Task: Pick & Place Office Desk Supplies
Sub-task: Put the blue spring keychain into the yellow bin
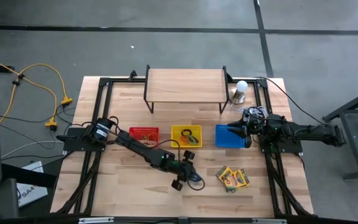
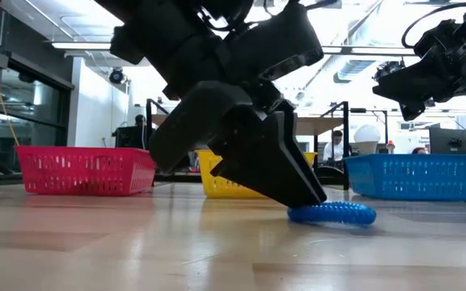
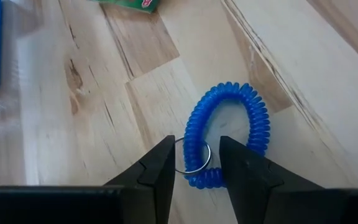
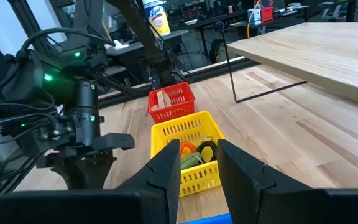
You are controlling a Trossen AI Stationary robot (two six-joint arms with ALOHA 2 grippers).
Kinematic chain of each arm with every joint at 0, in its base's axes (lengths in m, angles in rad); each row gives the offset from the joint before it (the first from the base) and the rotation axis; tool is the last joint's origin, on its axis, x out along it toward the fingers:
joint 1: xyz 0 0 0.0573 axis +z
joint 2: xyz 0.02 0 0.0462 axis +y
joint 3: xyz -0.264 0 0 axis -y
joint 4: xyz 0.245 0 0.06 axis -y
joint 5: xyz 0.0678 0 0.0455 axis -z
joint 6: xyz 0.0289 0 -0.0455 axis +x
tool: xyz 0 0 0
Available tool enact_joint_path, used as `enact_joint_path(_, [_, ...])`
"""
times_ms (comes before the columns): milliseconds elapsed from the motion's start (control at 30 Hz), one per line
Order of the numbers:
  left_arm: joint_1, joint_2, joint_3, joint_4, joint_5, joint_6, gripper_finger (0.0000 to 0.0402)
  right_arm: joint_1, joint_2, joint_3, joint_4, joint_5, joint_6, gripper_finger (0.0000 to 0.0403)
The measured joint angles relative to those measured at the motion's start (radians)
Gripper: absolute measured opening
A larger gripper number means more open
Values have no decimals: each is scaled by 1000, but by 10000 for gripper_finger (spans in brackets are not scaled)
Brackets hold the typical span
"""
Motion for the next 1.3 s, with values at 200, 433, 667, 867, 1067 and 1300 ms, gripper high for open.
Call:
enact_joint_path(200, [29, -2, 3, -31, 77, -76, 123, 0, 0, 0, 0, 0, 0, 94])
enact_joint_path(433, [34, -3, 3, -49, 90, -94, 119, 0, 0, 0, 0, 0, 0, 94])
enact_joint_path(667, [34, -3, 3, -52, 90, -94, 86, 0, 0, 0, 0, 0, 0, 94])
enact_joint_path(867, [34, -3, 3, -53, 89, -88, 57, 0, 0, 0, 0, 0, 0, 94])
enact_joint_path(1067, [34, -3, 2, -54, 86, -82, 47, 0, 0, 0, 0, 0, 0, 94])
enact_joint_path(1300, [29, -17, -1, -68, 70, -83, 46, 0, 0, 0, 0, 0, 0, 94])
